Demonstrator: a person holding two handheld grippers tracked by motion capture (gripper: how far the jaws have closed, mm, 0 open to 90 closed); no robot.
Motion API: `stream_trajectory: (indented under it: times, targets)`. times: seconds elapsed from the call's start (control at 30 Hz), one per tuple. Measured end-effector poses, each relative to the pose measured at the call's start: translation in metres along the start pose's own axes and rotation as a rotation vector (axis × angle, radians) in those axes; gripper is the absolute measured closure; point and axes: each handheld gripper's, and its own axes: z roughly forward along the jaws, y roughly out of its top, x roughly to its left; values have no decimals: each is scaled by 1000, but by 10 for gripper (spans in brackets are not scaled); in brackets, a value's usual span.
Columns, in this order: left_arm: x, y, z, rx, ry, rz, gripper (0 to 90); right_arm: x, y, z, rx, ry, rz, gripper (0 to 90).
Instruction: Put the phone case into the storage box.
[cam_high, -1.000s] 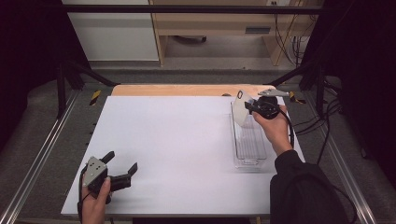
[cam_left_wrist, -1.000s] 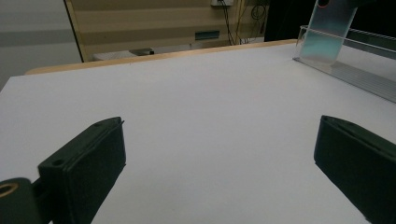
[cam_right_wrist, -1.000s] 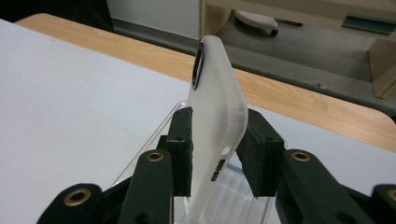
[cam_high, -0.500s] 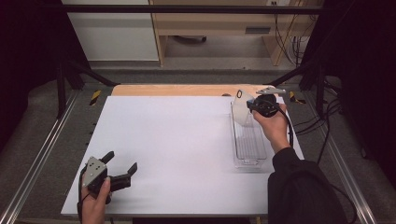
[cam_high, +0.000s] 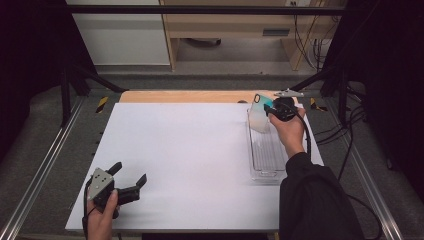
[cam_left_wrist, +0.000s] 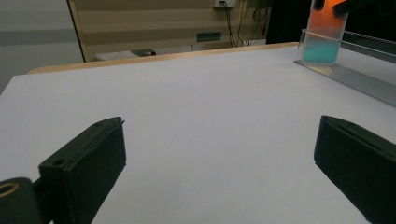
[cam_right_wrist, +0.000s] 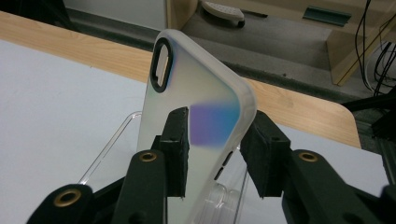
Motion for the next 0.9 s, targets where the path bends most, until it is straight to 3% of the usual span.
stream_trajectory:
  times: [0.3,0.53,0.9]
  targets:
    - [1,0,0,-1,0,-5,20,-1,1,12,-2,-28,22,511]
    - [0,0,0,-1,-2,-3,20,-2,2,11,-29,-45,38,417]
    - [0,0,0,-2,-2,-2,20,-4,4,5,-39,-37,59,388]
